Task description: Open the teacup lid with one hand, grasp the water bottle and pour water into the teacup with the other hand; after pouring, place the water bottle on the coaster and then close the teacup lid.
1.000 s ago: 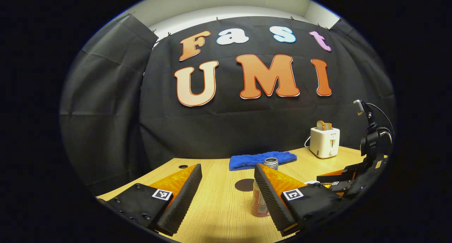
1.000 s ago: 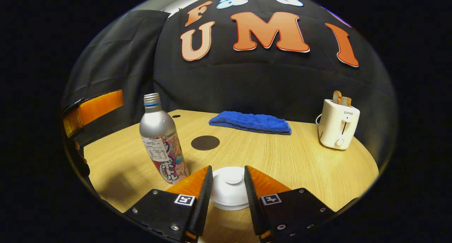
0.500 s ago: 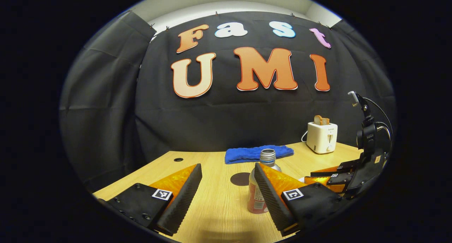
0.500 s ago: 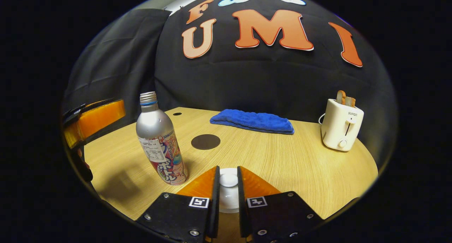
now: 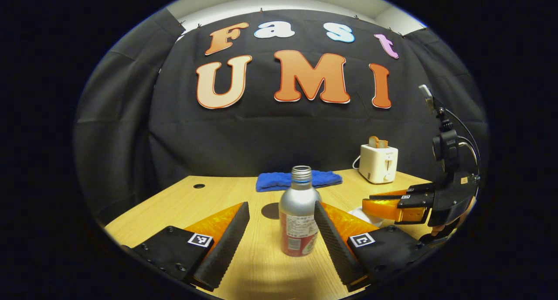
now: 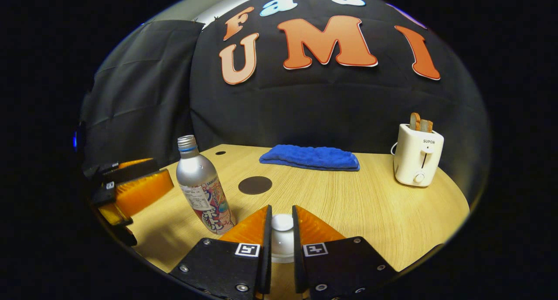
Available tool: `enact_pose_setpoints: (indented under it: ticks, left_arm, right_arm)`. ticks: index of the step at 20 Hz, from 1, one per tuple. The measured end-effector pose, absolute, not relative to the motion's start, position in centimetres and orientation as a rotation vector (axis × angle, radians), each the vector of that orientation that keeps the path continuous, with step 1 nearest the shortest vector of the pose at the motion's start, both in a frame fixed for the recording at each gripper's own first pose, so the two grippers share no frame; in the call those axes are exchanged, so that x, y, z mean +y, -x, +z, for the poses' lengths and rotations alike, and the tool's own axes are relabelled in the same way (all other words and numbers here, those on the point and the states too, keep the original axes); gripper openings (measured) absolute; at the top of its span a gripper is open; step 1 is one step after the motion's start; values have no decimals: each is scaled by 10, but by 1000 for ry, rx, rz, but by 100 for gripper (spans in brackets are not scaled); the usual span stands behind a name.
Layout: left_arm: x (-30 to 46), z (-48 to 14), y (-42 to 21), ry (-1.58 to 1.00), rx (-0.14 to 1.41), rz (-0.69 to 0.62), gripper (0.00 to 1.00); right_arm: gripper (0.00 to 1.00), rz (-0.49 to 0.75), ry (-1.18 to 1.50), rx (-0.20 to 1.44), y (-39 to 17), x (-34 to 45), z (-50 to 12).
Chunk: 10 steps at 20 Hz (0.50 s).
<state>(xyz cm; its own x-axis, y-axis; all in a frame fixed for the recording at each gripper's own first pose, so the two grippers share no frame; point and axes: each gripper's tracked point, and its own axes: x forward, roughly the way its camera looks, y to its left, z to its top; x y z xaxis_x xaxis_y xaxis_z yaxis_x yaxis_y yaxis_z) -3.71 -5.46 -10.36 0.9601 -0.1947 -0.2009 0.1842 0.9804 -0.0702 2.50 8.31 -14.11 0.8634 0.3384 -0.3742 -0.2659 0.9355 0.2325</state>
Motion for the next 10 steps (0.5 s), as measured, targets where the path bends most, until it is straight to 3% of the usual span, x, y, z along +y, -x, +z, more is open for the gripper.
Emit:
enact_pose_setpoints:
  ticks: [3, 4, 5, 10]
  left_arm:
    - [-64, -119, 37, 58, 248, -207, 98]
    - [-69, -125, 36, 63, 264, -213, 98]
    - [-72, -132, 34, 66, 279, -217, 98]
    - [-83, -154, 29, 70, 340, -231, 98]
  right_arm:
    - [22, 300, -172, 401, -20, 69, -131]
    - [17, 294, -171, 398, -16, 64, -129]
    - [22, 282, -171, 388, -15, 58, -127]
    - [22, 242, -154, 373, -3, 34, -120]
